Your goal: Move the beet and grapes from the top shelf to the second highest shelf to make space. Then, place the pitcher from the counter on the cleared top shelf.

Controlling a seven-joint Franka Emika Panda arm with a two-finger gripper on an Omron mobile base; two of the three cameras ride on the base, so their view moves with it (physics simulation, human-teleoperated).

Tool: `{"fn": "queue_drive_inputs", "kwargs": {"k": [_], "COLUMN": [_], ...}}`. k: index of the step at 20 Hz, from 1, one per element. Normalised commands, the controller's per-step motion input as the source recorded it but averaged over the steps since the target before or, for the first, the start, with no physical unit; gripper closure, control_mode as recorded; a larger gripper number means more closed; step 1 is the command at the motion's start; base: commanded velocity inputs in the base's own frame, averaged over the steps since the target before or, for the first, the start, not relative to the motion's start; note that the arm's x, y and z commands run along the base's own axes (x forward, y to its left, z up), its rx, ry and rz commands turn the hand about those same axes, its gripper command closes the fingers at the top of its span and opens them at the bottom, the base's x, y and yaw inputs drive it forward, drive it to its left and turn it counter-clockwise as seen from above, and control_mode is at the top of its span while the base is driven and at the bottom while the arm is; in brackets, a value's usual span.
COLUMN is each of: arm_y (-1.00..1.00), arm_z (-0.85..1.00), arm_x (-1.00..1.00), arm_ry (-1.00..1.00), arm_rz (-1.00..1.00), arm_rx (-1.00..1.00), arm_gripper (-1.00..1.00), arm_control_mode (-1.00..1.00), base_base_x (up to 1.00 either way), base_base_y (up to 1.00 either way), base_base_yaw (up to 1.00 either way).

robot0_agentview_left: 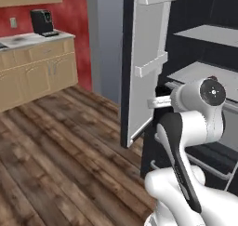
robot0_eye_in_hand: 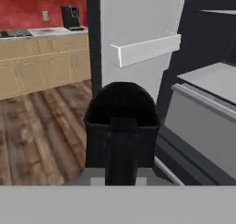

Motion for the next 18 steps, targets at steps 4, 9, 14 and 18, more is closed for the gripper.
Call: {"fn": "queue_drive_inputs", "kwargs": {"k": [4, 9, 14, 18], "arm_y": [0.00, 0.00, 0.00, 0.00], "arm_z": [0.00, 0.00, 0.00, 0.00], "arm_x": [0.00, 0.00, 0.00, 0.00], "arm_ry": [0.00, 0.00, 0.00, 0.00], "arm_rz": [0.00, 0.00, 0.00, 0.00], "arm_rx": [0.00, 0.00, 0.00, 0.00], "arm_gripper": [1.00, 1.00, 1.00, 1.00], "arm_control_mode": [1.00, 1.00, 1.00, 1.00], "base_base_x": [0.43, 0.41, 0.38, 0.38], "base_base_y": [0.27, 0.29, 0.18, 0.08], "base_base_yaw": [-0.46, -0.48, -0.49, -0.47]}}
